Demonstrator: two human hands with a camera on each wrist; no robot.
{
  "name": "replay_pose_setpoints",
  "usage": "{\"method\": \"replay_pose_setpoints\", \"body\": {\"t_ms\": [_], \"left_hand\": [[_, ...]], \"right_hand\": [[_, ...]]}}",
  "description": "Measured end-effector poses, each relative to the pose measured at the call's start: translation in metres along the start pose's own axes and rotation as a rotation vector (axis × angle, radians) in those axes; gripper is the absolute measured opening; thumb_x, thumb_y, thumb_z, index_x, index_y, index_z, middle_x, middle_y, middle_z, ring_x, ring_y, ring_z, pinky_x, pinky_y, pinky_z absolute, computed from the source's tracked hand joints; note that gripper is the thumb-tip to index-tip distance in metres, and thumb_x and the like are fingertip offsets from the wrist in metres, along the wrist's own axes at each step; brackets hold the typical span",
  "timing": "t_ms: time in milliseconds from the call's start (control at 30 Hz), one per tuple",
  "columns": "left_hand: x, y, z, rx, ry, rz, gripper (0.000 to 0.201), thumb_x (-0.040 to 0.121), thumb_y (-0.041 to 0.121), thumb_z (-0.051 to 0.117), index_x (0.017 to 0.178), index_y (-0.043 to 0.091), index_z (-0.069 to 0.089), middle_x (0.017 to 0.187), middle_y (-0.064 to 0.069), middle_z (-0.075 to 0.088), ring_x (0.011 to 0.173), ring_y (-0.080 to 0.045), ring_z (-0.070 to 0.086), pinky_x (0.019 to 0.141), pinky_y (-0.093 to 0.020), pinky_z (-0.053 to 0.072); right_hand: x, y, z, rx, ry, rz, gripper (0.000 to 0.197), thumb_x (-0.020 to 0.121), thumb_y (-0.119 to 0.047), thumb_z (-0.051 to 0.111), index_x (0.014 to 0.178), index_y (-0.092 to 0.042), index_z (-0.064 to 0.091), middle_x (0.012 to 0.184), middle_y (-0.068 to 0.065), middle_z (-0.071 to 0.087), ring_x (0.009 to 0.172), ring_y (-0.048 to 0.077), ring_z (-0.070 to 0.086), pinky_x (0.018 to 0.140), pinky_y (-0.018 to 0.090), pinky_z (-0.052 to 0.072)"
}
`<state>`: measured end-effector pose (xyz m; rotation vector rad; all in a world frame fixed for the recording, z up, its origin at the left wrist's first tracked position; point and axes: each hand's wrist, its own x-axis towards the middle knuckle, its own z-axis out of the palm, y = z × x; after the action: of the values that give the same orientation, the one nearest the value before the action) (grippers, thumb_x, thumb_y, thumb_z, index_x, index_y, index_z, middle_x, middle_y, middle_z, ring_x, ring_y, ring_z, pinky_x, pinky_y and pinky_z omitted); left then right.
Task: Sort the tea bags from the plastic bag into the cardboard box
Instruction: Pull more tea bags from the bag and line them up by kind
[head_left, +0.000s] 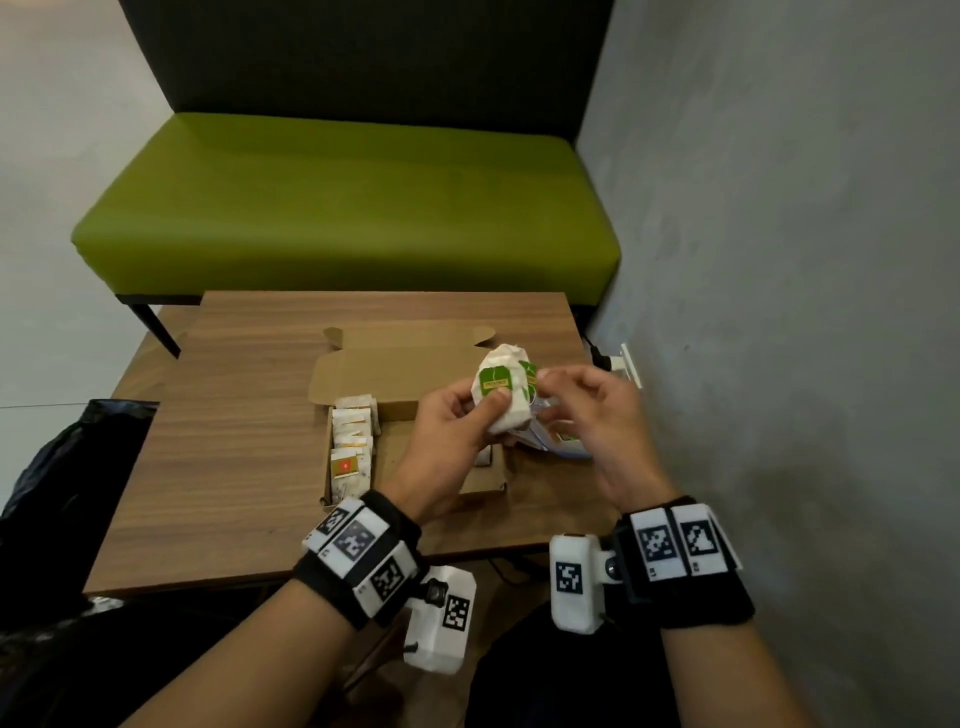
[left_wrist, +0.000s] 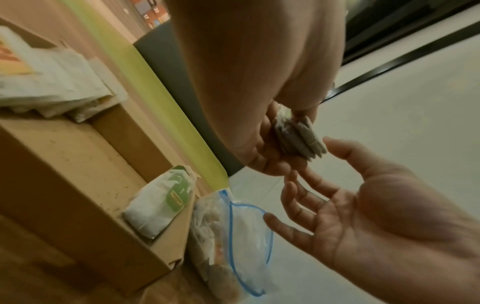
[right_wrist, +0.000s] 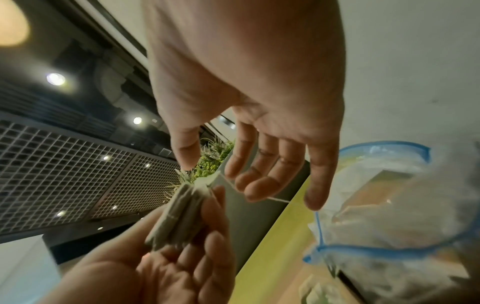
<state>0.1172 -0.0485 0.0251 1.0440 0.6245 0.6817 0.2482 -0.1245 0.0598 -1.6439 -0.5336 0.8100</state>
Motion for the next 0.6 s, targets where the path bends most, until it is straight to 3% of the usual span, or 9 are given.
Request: {"method": "replay_pose_setpoints", "body": {"t_ms": [133, 267, 367, 433, 600], "left_hand": [[-0.008, 0.004, -0.016, -0.106, 0.030, 0.015, 0.028, 0.088, 0.014, 0.062, 0.114, 0.002, 0.065, 0.105, -0.014, 0.074, 0.090, -0.020, 0.070, 0.073, -0.028, 0.058], [-0.015, 0.004, -0.030, -0.135, 0.094, 0.045, 0.037, 0.085, 0.016, 0.064, 0.116, -0.003, 0.063, 0.110, -0.020, 0.072, 0.099, -0.029, 0.070, 0.079, -0.032, 0.058], [-0.022, 0.005, -0.038, -0.168, 0.122, 0.060, 0.034, 0.084, 0.016, 0.065, 0.113, -0.002, 0.064, 0.105, -0.017, 0.074, 0.092, -0.024, 0.072, 0.073, -0.029, 0.058], [-0.027, 0.005, -0.044, -0.201, 0.133, 0.061, 0.033, 0.083, 0.014, 0.065, 0.113, -0.002, 0.064, 0.105, -0.016, 0.074, 0.090, -0.023, 0.073, 0.070, -0.026, 0.057], [-0.036, 0.001, -0.060, -0.219, 0.138, 0.025, 0.039, 0.085, 0.014, 0.064, 0.121, -0.001, 0.062, 0.113, -0.018, 0.072, 0.101, -0.027, 0.071, 0.080, -0.030, 0.059]], "right_hand": [[-0.011, 0.009, 0.022, -0.009, -0.035, -0.049, 0.032, 0.077, -0.019, 0.084, 0.104, -0.016, 0.067, 0.093, 0.009, 0.073, 0.080, 0.019, 0.071, 0.073, 0.035, 0.061], [-0.018, 0.014, 0.042, -0.031, -0.005, -0.142, 0.040, 0.071, -0.019, 0.088, 0.103, -0.013, 0.065, 0.081, 0.008, 0.067, 0.067, 0.007, 0.064, 0.060, 0.022, 0.056], [-0.021, 0.017, 0.053, -0.016, -0.059, -0.128, 0.039, 0.071, -0.017, 0.088, 0.102, -0.012, 0.066, 0.087, 0.013, 0.071, 0.072, 0.013, 0.069, 0.066, 0.028, 0.060], [-0.021, 0.017, 0.057, 0.004, -0.094, -0.110, 0.036, 0.073, -0.011, 0.086, 0.103, -0.009, 0.066, 0.085, 0.013, 0.073, 0.071, 0.015, 0.071, 0.064, 0.026, 0.059], [-0.021, 0.021, 0.066, 0.000, -0.087, -0.108, 0.030, 0.077, -0.003, 0.081, 0.103, -0.008, 0.065, 0.079, 0.011, 0.074, 0.059, 0.017, 0.068, 0.061, 0.029, 0.058]]}}
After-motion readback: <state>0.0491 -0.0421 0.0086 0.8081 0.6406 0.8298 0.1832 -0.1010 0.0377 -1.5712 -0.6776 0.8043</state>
